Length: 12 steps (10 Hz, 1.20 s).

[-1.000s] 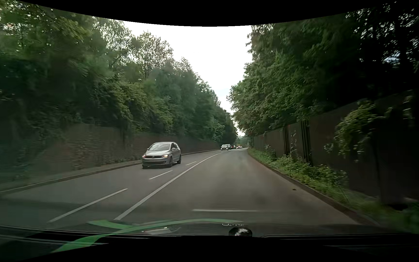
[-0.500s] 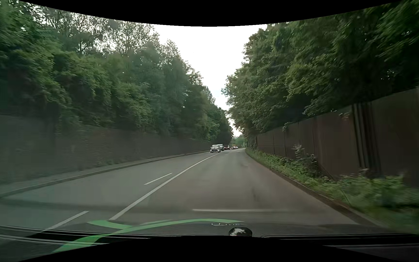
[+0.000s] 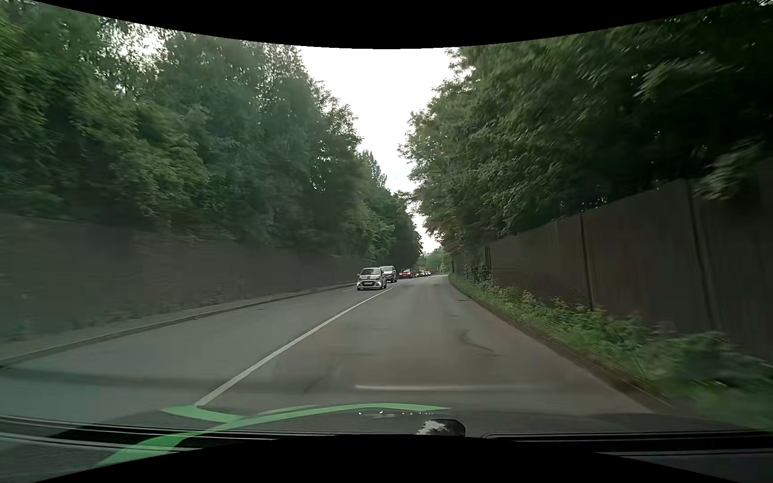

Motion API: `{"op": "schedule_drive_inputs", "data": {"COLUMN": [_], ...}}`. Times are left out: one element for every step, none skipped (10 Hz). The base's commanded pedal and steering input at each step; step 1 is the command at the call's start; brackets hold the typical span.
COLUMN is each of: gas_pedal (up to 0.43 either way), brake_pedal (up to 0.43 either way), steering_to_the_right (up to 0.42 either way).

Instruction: Follow the waypoints while adhering to traffic rules and regulations

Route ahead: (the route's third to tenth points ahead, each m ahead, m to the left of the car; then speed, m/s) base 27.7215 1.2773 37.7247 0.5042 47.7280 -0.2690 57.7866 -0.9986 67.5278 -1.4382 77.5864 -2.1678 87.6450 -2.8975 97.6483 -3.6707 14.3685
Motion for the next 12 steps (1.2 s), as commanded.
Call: {"op": "schedule_drive_inputs", "data": {"gas_pedal": [0.197,0.197,0.197,0.197,0.197,0.197,0.197,0.197,0.197,0.197,0.197,0.197], "brake_pedal": [0.000,0.000,0.000,0.000,0.000,0.000,0.000,0.000,0.000,0.000,0.000,0.000], "steering_to_the_right": [0.013,0.013,0.013,0.010,0.007,0.007,0.007,0.007,0.007,0.007,0.007,0.007]}}
